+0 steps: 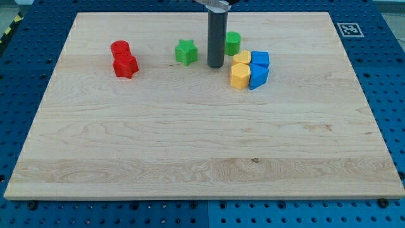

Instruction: Move the green blocks away from each other

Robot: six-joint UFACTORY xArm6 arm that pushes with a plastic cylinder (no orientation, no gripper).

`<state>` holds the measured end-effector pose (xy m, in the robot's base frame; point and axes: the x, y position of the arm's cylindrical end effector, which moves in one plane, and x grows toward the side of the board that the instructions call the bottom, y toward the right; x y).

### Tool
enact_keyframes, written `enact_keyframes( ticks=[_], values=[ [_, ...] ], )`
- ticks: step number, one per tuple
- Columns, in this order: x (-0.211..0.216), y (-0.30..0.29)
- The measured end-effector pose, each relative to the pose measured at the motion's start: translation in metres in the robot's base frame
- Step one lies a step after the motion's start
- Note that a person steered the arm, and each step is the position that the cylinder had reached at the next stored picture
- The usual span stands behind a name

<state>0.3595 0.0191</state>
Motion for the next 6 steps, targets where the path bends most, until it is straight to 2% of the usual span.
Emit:
enact_keyframes(
  ticks=[2,3,4,6],
  values=[
    [-0.029,-0.068],
    [-0.029,-0.103],
    [-0.029,-0.105],
    [-0.059,-0.143]
  ],
)
